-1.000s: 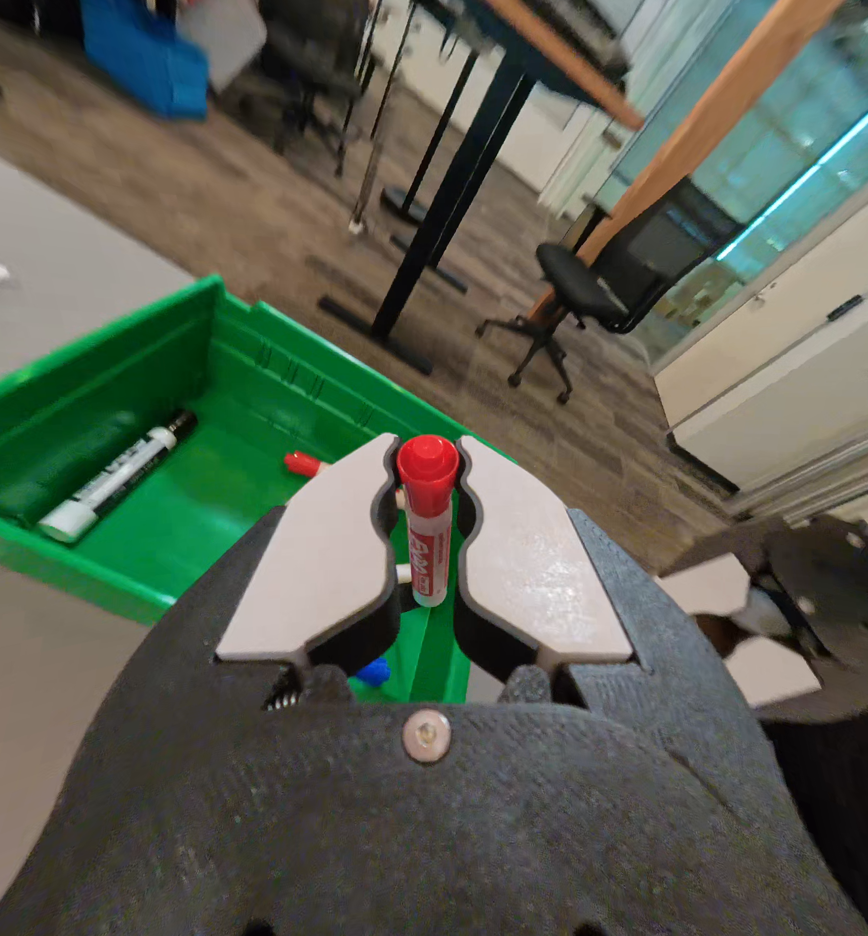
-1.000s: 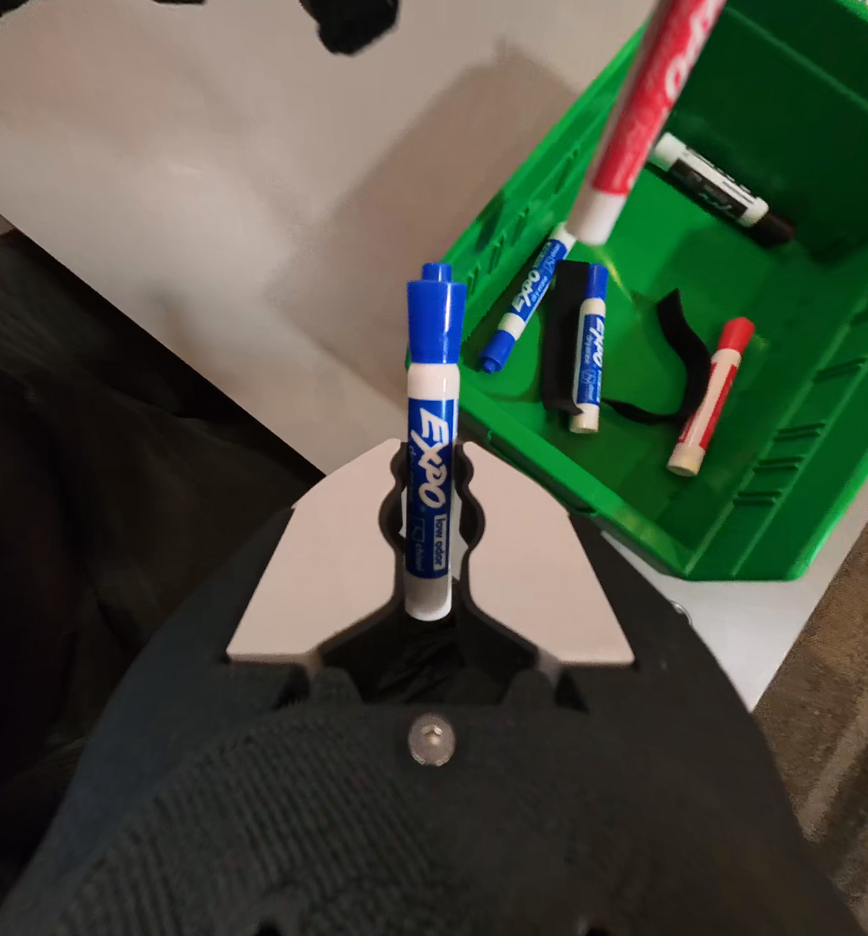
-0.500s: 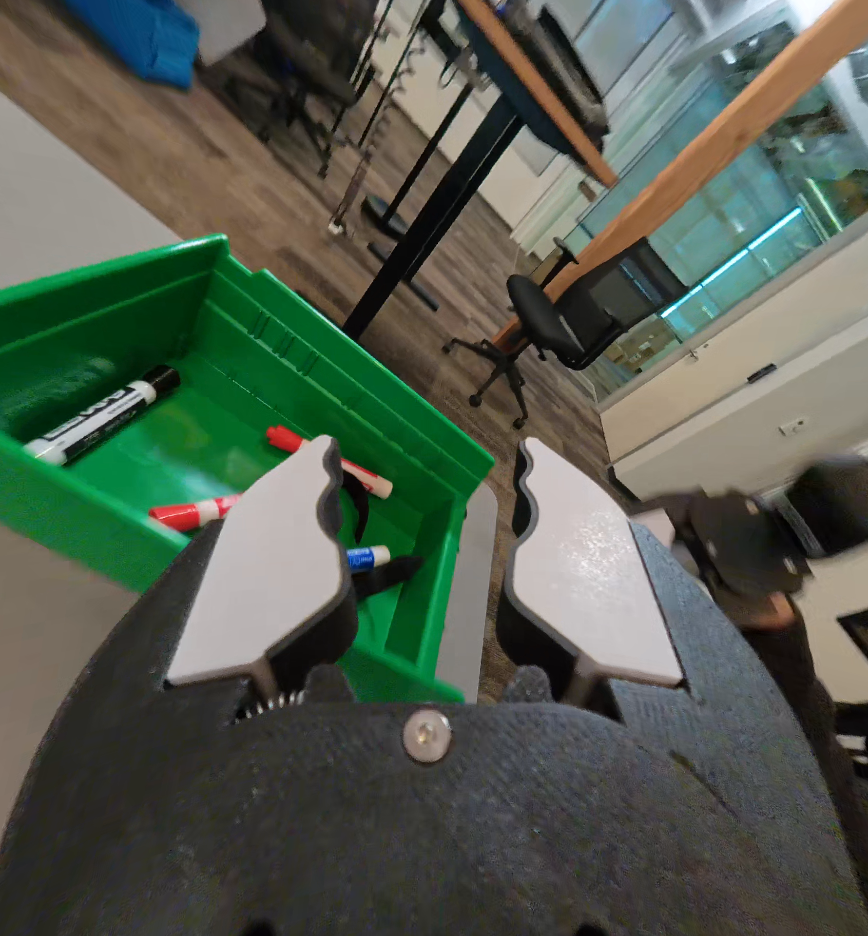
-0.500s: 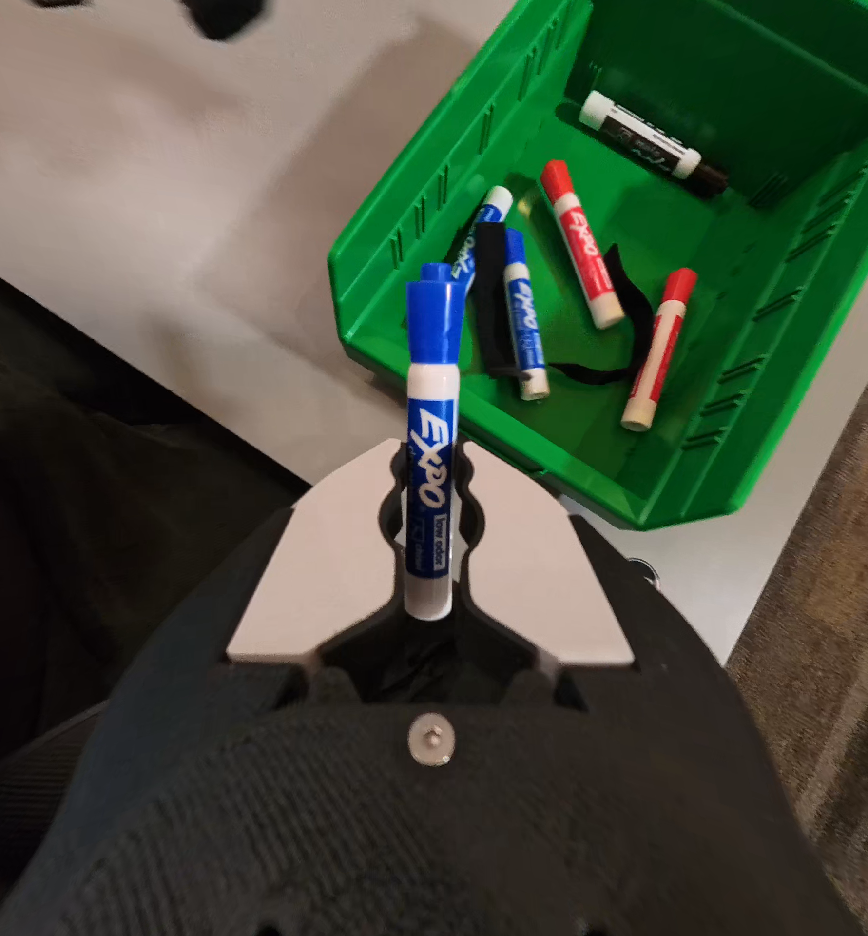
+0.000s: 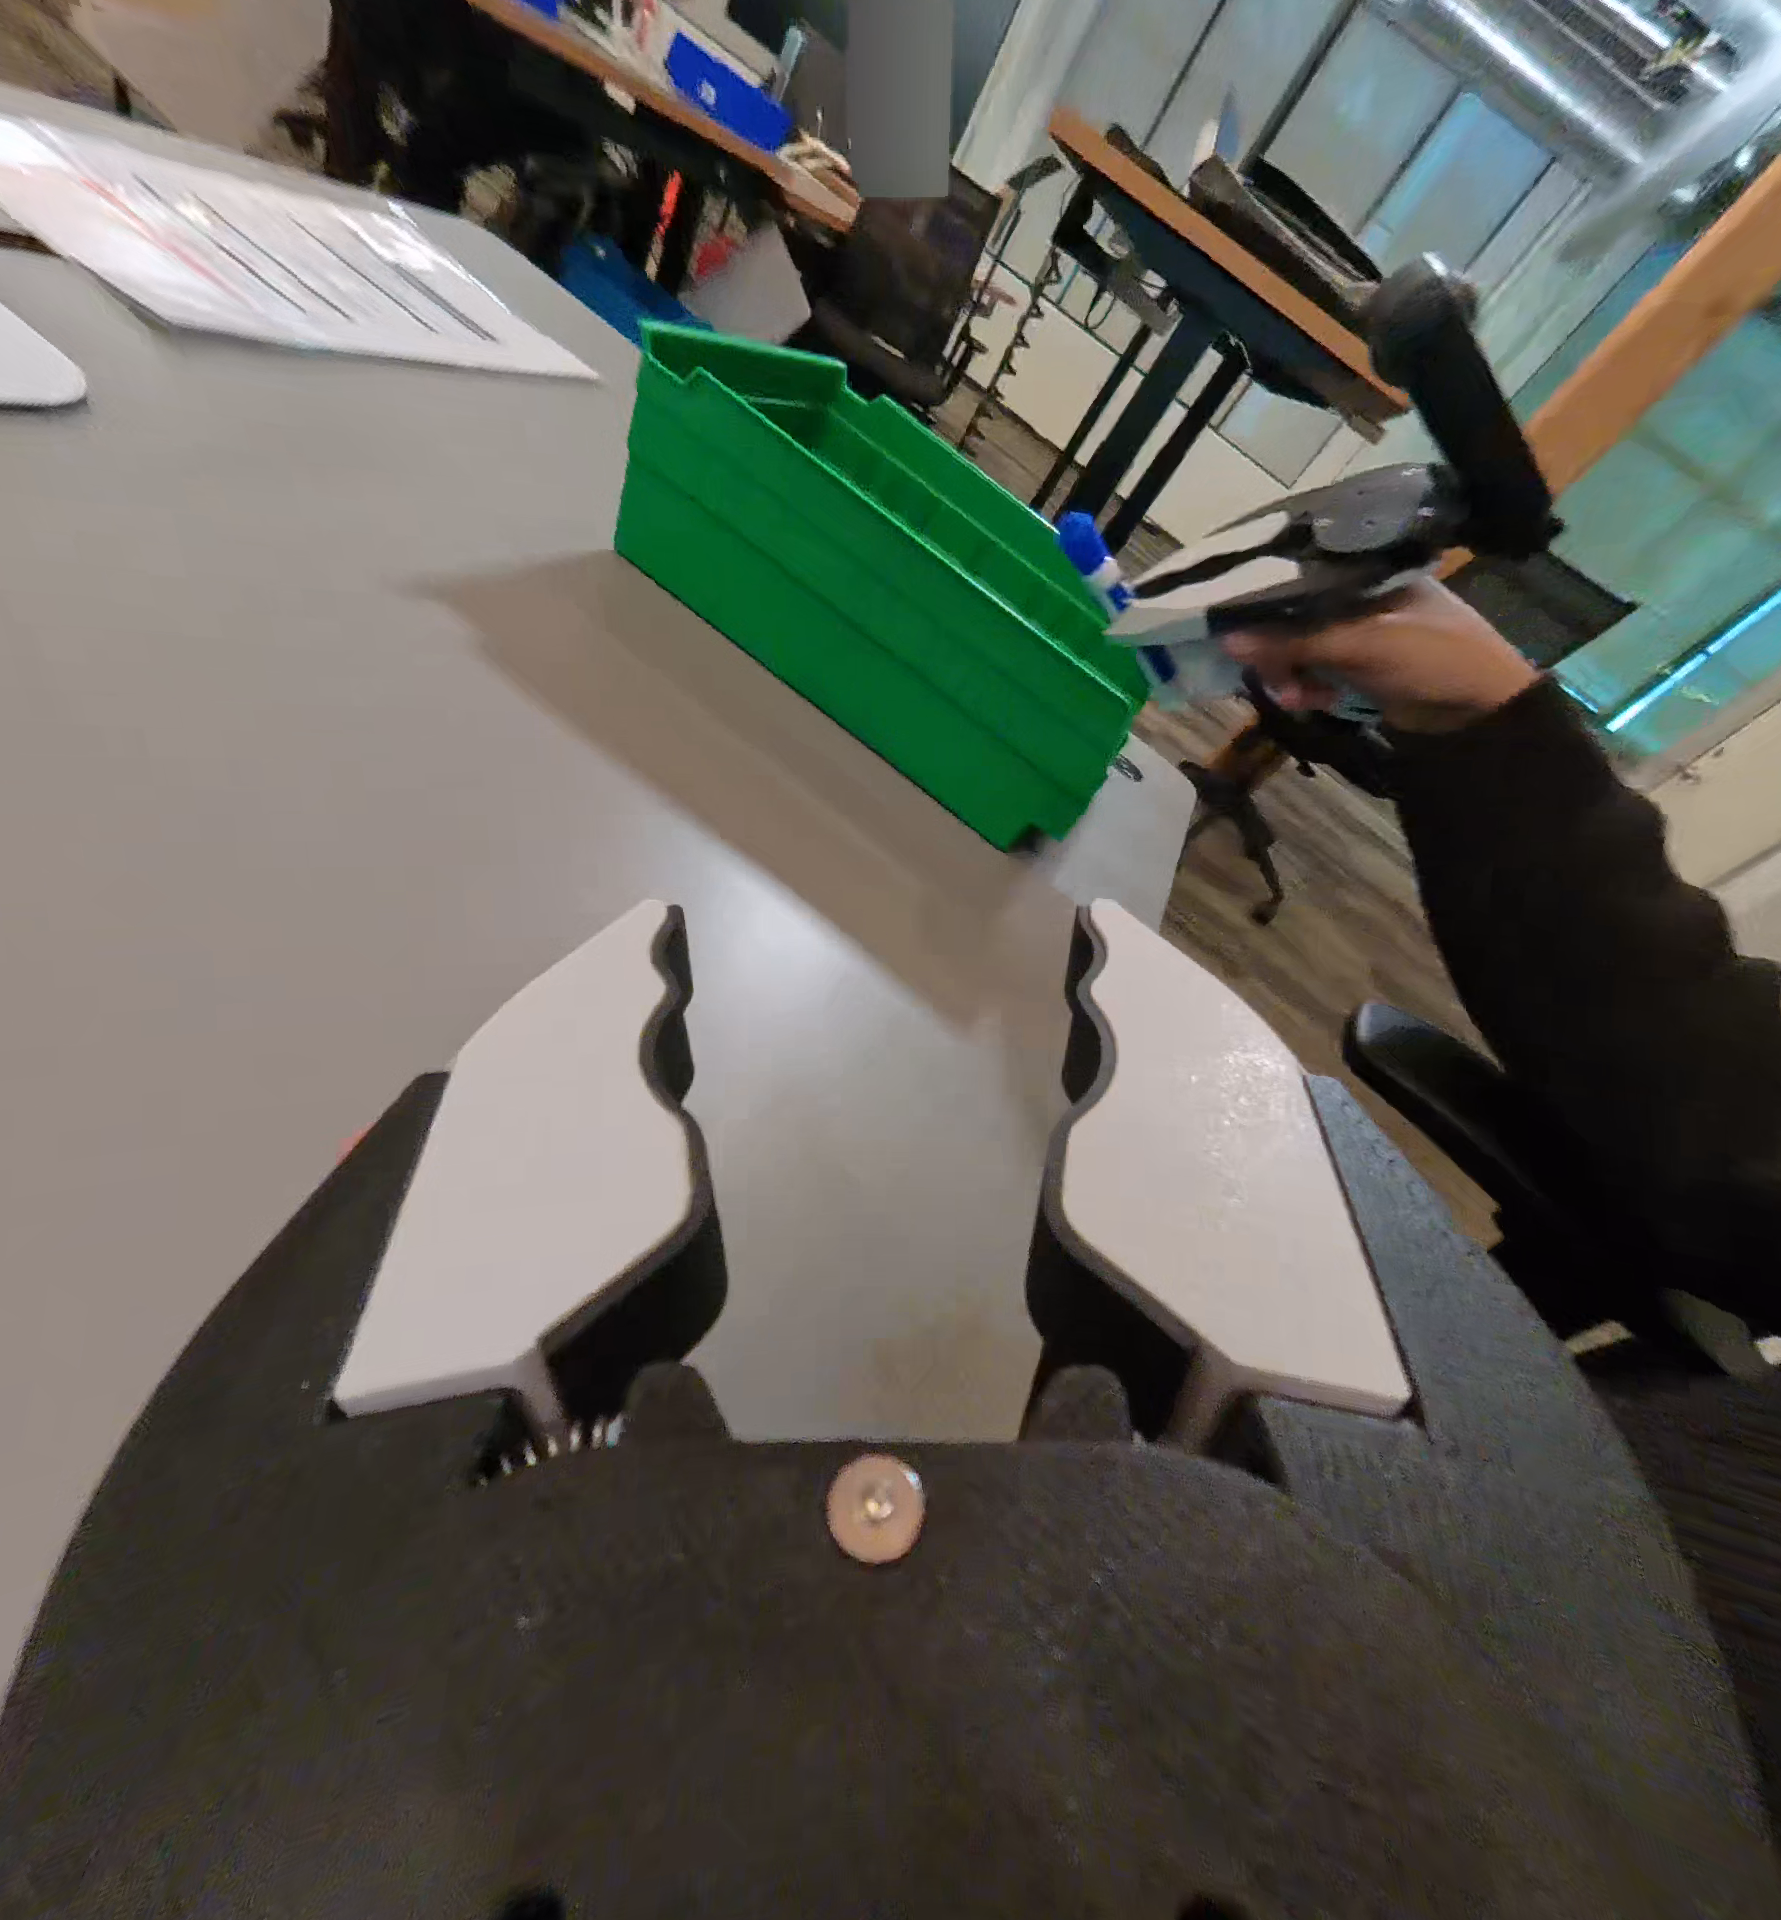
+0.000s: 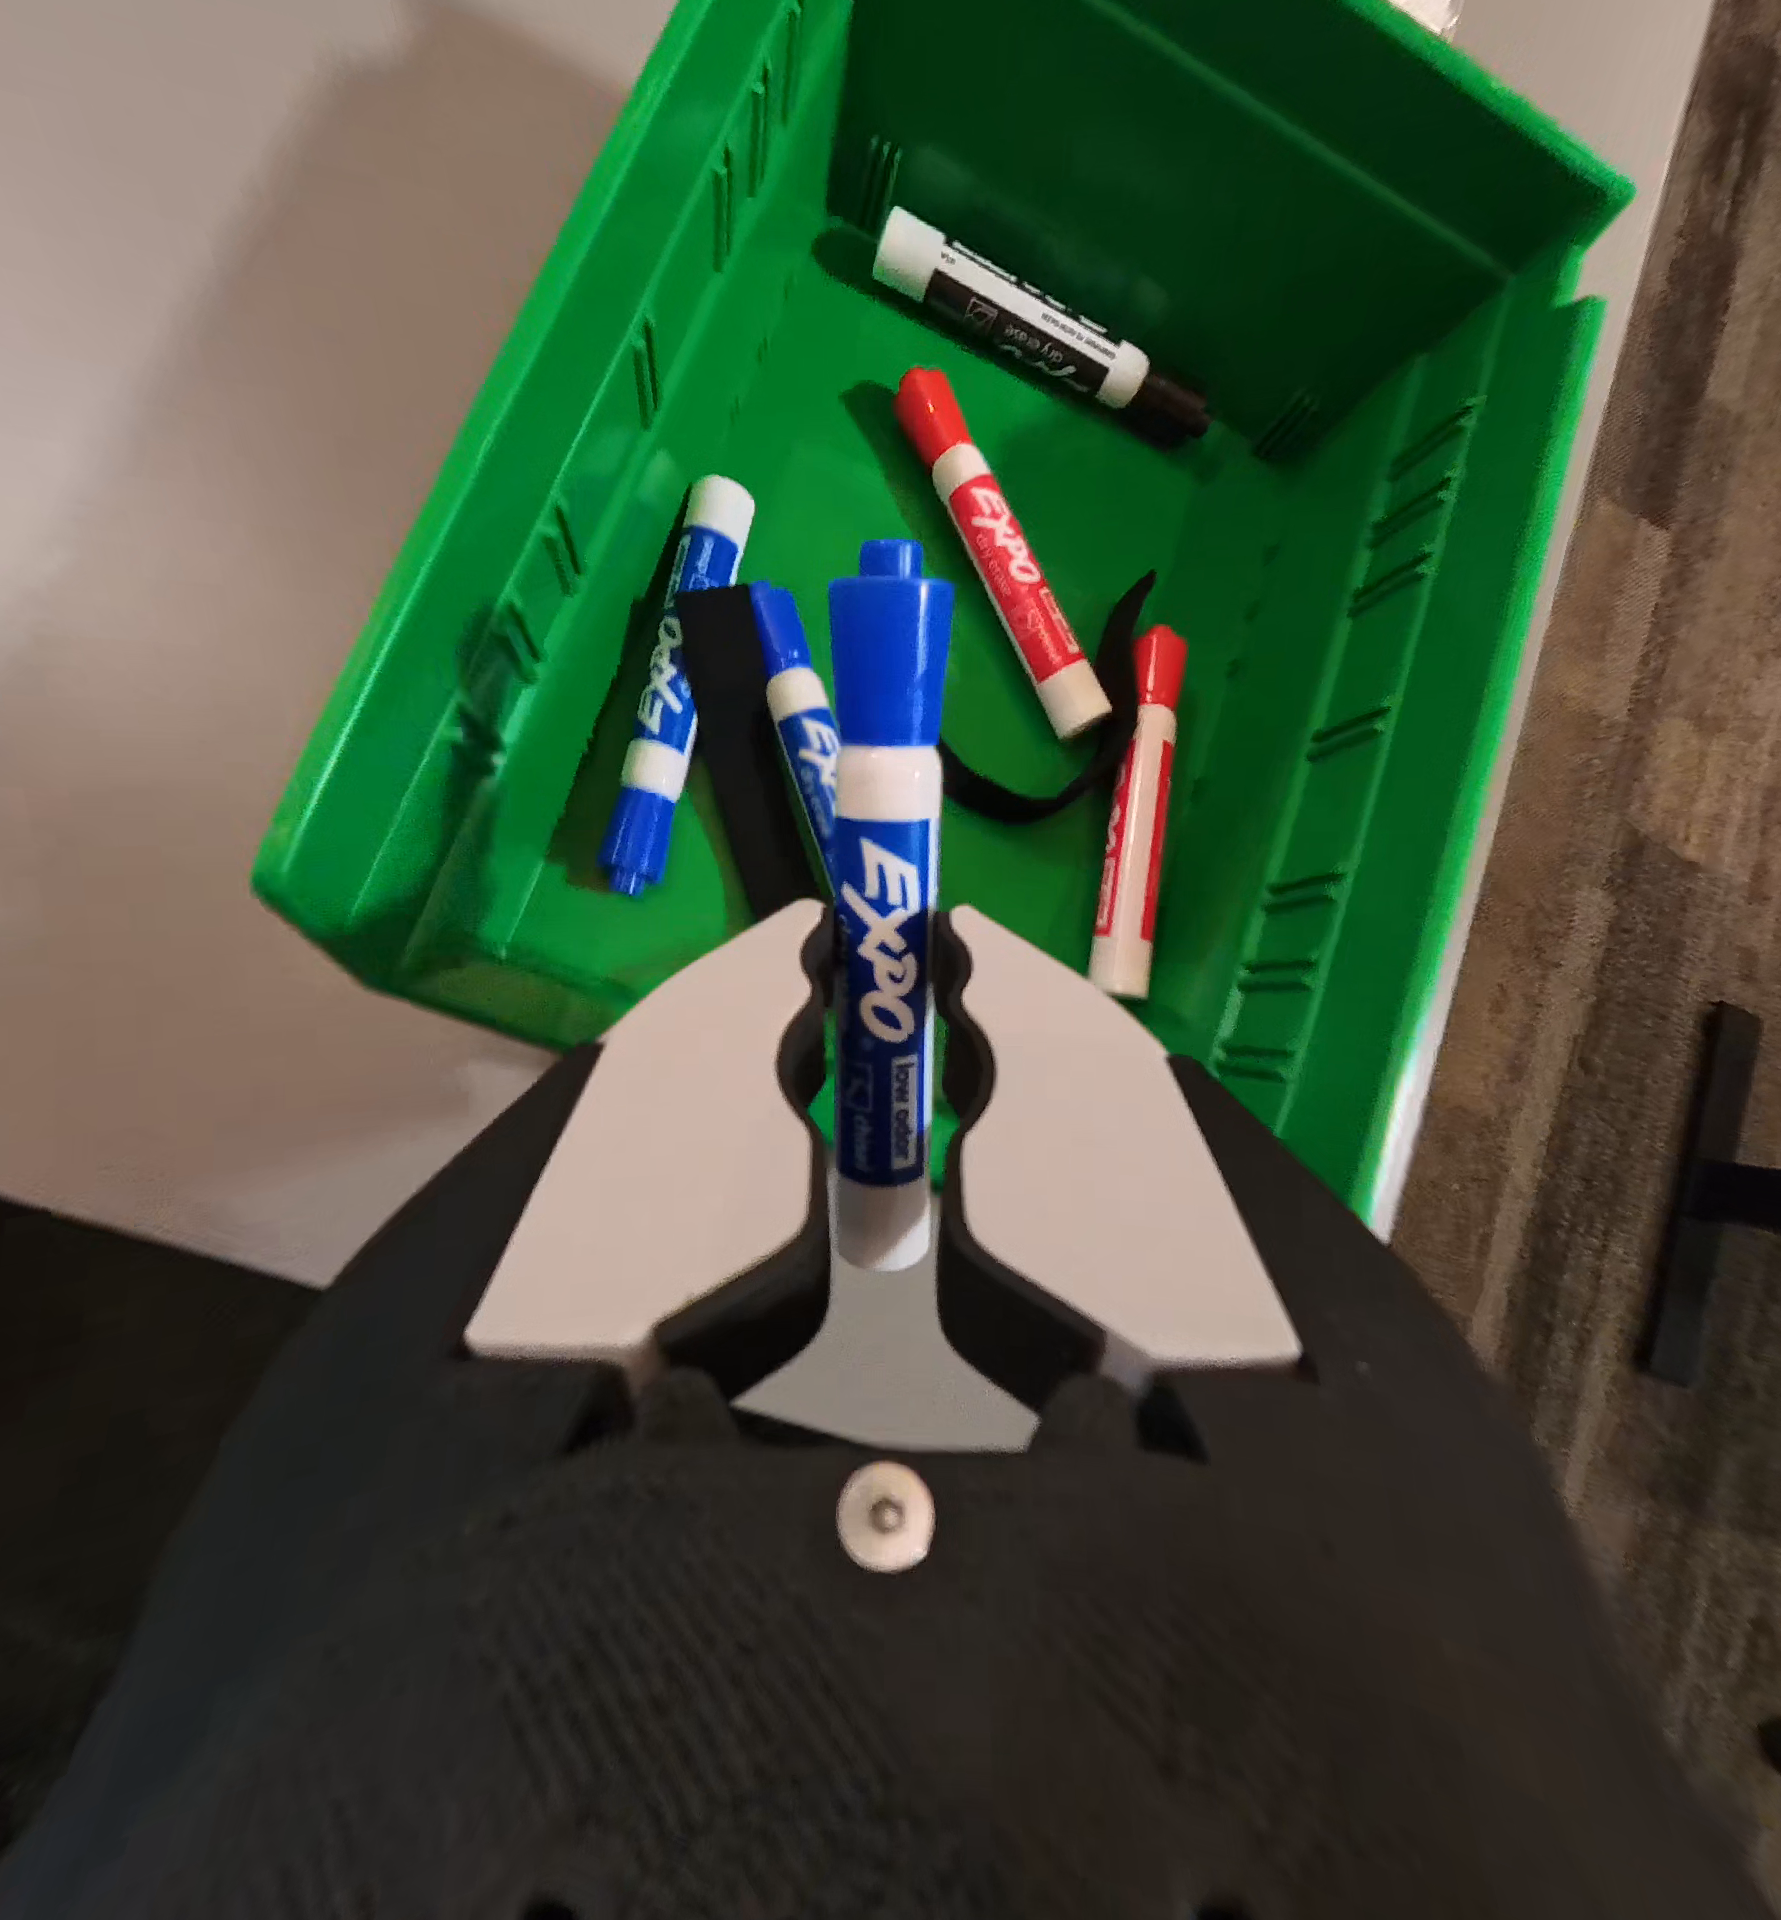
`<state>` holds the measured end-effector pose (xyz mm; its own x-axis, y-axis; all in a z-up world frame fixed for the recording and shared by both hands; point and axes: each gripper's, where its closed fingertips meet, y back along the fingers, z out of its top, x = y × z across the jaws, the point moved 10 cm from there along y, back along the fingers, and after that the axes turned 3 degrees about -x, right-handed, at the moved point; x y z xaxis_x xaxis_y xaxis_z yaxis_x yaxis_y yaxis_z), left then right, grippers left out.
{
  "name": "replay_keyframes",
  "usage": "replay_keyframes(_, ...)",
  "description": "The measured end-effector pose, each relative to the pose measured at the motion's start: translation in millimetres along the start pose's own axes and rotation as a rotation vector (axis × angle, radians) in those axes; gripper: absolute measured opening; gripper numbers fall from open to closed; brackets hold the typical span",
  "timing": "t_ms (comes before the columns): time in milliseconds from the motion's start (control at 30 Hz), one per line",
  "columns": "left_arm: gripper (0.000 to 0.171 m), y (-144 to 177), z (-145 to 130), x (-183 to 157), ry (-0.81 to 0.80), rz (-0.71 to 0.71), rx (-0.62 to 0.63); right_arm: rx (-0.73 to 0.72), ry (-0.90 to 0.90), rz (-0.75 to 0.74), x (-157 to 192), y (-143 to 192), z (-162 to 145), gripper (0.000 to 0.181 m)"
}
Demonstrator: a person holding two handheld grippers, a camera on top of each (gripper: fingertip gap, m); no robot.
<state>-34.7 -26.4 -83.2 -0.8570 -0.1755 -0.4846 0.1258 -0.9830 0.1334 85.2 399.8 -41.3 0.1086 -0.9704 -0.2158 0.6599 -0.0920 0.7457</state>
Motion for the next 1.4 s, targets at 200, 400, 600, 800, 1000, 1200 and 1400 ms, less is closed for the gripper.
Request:
replay_keyframes(200, 0.071, 23.5, -20.9, 3.4, -0.075, 0.141, 0.050, 0.044, -0.006, 0.045, -6.5, -36.5, 18.5, 0.018)
replay_keyframes(400, 0.074, 52.1, -24.2, 7.7, -0.047, 0.253, -0.015, 0.005, -0.015, 0.028, -13.5, -46.1, 41.9, 0.034)
replay_keyframes(600, 0.072, 65.0, -24.3, 15.5, -0.013, 0.295, -0.048, -0.179, 0.022, -0.087, -11.5, -12.4, 75.1, 0.038)
replay_keyframes(800, 0.072, 57.8, -23.2, 14.9, -0.047, 0.290, -0.027, -0.516, 0.071, -0.058, 26.7, 53.9, 111.1, 0.031)
replay_keyframes(1000, 0.068, 46.1, -14.8, 15.2, -0.110, 0.288, -0.039, -0.723, 0.102, 0.253, 102.2, 86.3, 129.5, 0.034)
replay_keyframes(1200, 0.059, 91.6, 41.8, 6.9, -0.276, 0.454, -0.384, -0.701, 0.167, 0.470, 176.0, 64.8, 122.7, 0.034)
replay_keyframes(1400, 0.082, 230.7, 98.4, 45.2, -0.265, 1.112, -0.652, -0.634, 0.166, 0.602, 217.6, 13.0, 97.0, 0.033)
